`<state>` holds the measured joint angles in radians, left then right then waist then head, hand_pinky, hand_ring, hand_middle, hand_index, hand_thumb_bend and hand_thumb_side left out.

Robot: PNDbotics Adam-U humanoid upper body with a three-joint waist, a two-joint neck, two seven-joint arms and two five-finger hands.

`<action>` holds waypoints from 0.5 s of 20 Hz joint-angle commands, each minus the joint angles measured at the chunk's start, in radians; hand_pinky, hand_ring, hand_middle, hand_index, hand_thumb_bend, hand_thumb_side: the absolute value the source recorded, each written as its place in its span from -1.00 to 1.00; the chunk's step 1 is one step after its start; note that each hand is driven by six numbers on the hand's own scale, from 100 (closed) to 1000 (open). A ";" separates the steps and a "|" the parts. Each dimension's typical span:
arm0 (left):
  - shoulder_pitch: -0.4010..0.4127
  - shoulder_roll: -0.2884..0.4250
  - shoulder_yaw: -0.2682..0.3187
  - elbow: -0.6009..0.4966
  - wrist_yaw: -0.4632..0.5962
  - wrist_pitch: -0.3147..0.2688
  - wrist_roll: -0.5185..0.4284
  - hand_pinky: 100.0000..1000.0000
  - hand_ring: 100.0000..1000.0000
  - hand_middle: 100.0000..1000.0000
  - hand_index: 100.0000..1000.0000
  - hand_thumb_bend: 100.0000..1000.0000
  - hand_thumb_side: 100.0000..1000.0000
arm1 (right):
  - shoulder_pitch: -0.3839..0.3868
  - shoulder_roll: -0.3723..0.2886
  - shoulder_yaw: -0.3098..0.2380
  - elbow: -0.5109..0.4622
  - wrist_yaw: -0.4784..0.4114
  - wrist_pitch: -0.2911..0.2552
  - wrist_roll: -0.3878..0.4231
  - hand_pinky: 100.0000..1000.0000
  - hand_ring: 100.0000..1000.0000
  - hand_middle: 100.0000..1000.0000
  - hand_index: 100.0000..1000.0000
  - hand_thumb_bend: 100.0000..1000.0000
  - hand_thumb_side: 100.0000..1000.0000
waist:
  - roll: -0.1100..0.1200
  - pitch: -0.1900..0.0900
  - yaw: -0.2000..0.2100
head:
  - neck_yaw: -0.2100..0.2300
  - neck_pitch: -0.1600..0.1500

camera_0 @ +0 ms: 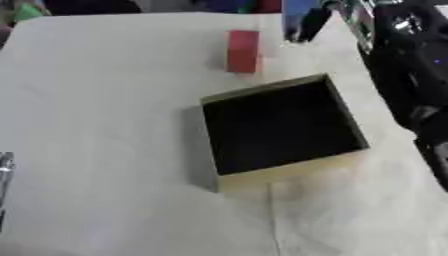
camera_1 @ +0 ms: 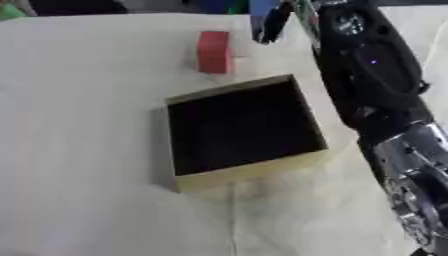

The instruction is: Pick up objects on the table and place them in the box.

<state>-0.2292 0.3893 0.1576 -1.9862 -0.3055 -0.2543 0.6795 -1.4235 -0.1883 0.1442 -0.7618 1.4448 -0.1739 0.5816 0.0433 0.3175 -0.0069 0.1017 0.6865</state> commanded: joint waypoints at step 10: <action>0.007 0.040 0.010 -0.014 -0.011 0.005 0.002 0.46 0.35 0.40 0.86 -1.00 0.72 | 0.108 -0.141 0.164 -0.330 -0.196 -0.190 0.051 0.36 0.31 -0.02 0.48 -1.00 -0.36 | 0.000 -0.041 -0.021 | 0.026 0.017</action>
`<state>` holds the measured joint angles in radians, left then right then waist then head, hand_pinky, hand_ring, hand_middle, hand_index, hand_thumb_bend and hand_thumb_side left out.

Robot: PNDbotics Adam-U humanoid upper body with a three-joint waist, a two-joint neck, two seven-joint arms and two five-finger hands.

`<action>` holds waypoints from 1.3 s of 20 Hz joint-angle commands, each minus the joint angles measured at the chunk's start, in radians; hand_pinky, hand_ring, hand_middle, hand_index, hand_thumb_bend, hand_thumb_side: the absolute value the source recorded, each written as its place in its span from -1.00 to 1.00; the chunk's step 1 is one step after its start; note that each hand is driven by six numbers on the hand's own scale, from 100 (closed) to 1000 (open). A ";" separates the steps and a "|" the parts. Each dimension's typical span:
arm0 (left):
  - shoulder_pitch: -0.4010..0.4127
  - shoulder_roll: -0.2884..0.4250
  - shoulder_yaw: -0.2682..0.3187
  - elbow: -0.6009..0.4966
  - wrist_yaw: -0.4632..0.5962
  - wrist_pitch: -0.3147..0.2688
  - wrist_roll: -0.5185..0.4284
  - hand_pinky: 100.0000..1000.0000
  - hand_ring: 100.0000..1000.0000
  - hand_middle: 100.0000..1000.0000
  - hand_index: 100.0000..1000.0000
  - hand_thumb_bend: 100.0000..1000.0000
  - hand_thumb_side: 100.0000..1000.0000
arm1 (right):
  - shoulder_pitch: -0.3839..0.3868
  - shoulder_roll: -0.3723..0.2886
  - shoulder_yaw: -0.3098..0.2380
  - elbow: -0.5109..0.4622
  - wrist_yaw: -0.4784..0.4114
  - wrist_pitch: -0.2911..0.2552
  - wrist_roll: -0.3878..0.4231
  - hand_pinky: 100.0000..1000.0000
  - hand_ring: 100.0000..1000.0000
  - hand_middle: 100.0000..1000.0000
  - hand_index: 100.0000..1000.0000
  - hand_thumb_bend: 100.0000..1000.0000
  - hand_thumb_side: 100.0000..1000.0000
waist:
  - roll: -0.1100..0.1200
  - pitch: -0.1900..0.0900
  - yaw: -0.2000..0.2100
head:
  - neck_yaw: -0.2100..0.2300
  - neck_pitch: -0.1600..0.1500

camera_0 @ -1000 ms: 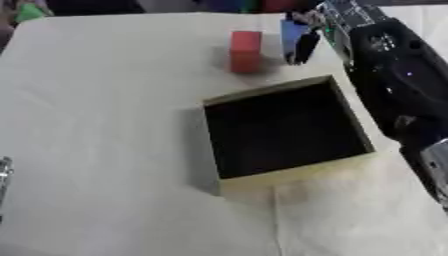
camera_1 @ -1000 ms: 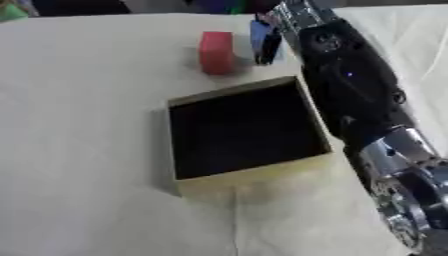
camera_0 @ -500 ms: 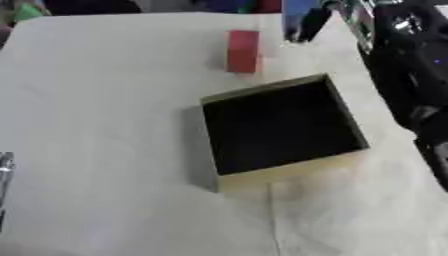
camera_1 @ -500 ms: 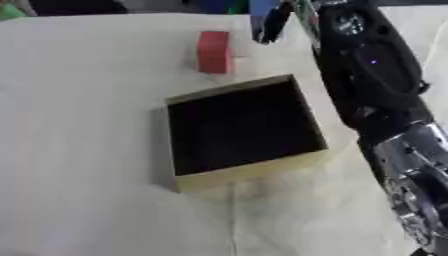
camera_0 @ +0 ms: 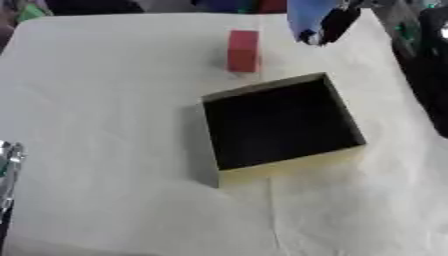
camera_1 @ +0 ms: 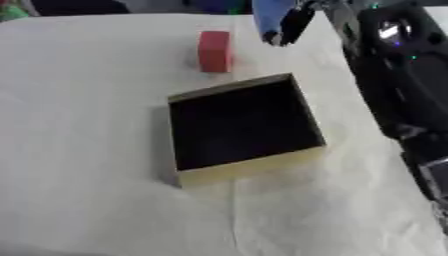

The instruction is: Pick up objects on the table and place them in the box.

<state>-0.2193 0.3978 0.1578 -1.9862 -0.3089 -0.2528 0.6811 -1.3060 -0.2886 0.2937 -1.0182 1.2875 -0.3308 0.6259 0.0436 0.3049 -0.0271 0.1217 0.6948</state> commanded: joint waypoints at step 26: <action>0.005 0.036 0.007 -0.014 -0.009 0.007 -0.002 0.46 0.36 0.41 0.86 -1.00 0.71 | 0.200 -0.126 0.128 -0.285 -0.460 -0.091 0.098 0.37 0.24 -0.02 0.53 -1.00 0.02 | -0.007 -0.043 -0.017 | 0.008 0.020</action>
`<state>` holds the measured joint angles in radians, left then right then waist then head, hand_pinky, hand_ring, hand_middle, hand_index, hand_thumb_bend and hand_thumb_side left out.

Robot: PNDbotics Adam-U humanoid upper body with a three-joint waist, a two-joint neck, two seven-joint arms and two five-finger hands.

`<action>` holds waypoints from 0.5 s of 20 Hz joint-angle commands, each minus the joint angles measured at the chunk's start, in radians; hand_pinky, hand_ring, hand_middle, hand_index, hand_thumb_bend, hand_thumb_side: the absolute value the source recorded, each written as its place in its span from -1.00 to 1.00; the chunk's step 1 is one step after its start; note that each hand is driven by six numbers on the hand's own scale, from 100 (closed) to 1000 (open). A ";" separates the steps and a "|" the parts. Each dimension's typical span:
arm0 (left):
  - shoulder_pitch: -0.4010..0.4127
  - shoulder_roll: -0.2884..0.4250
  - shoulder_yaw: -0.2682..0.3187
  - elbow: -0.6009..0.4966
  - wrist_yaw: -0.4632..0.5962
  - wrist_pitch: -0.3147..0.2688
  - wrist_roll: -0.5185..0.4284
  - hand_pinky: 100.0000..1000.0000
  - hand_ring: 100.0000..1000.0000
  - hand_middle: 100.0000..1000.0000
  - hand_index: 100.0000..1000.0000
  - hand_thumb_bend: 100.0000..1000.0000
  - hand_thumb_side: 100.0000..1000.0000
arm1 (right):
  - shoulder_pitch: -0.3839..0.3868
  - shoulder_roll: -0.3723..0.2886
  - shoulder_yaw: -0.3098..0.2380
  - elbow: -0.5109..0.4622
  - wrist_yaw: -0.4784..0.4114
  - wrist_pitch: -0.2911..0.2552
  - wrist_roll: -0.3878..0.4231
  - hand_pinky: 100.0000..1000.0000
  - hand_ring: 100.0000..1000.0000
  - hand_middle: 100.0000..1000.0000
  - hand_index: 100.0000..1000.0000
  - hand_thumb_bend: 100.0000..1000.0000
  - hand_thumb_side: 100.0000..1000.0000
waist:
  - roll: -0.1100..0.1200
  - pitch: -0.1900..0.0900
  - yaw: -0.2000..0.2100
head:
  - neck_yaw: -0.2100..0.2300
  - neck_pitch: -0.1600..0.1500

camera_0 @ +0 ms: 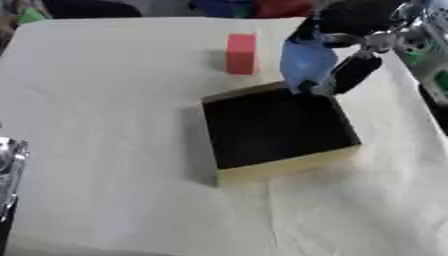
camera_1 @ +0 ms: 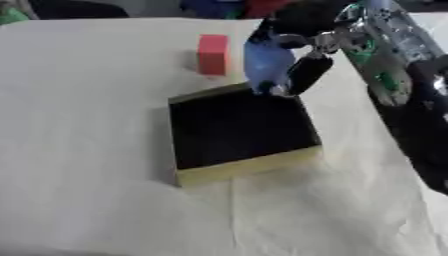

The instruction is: Pick up objects on the table and place them in the box.

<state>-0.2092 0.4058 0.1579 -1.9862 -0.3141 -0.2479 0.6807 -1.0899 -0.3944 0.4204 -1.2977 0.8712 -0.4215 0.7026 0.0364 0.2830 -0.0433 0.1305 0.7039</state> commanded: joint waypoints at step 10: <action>-0.007 0.023 0.005 -0.014 0.000 0.002 -0.005 0.46 0.35 0.41 0.86 -1.00 0.71 | -0.011 0.005 0.067 0.060 -0.199 0.025 0.129 0.35 0.23 -0.02 0.55 -1.00 0.16 | 0.001 -0.018 0.008 | -0.012 0.012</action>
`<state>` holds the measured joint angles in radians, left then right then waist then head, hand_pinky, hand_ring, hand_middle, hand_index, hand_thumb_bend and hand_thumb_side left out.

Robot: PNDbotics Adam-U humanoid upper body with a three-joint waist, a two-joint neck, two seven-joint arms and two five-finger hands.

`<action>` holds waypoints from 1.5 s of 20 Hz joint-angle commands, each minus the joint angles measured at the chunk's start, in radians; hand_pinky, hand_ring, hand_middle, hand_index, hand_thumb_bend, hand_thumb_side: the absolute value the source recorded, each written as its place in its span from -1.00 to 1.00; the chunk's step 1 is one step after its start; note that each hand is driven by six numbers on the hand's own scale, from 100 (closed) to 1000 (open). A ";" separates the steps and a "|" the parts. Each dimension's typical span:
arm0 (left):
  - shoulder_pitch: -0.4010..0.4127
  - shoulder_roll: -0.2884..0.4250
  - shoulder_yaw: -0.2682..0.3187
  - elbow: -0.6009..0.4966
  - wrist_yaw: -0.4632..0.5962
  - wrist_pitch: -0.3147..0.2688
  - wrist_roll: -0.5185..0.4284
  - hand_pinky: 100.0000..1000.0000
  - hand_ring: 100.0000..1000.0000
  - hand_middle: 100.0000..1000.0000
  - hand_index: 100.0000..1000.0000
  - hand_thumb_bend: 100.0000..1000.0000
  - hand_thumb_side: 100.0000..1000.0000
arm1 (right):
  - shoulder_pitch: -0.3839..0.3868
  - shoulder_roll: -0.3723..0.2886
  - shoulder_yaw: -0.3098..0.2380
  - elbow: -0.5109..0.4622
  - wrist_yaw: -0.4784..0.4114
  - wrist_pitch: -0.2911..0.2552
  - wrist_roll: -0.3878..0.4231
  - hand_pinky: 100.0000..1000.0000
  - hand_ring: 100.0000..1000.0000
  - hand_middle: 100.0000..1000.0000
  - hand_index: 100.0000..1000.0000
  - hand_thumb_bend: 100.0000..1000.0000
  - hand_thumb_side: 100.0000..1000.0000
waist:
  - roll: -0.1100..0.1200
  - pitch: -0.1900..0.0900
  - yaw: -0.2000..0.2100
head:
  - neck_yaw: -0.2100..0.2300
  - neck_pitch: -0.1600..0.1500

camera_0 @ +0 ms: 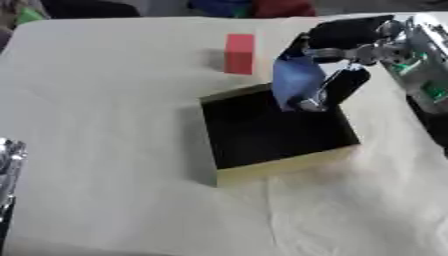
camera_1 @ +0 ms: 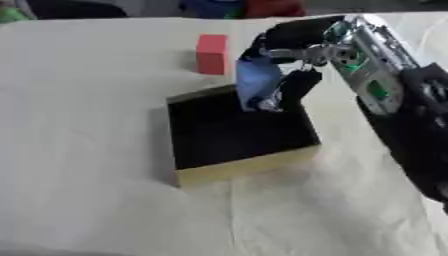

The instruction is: Pick up objects on the table and place them in the box.

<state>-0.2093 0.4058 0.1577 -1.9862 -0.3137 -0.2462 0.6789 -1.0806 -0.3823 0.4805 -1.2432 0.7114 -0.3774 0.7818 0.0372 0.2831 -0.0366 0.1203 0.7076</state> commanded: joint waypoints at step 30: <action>-0.006 0.022 0.008 -0.014 0.000 0.002 -0.001 0.45 0.36 0.40 0.86 -0.99 0.69 | -0.069 -0.025 0.085 -0.029 0.030 -0.087 0.125 0.71 0.74 0.66 0.92 0.31 0.24 | -0.001 -0.023 0.001 | 0.000 0.019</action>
<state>-0.2092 0.4058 0.1576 -1.9862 -0.3135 -0.2449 0.6776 -1.1263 -0.4029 0.5732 -1.2692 0.7301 -0.3550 0.8042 0.0352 0.2830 -0.0371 0.1200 0.7207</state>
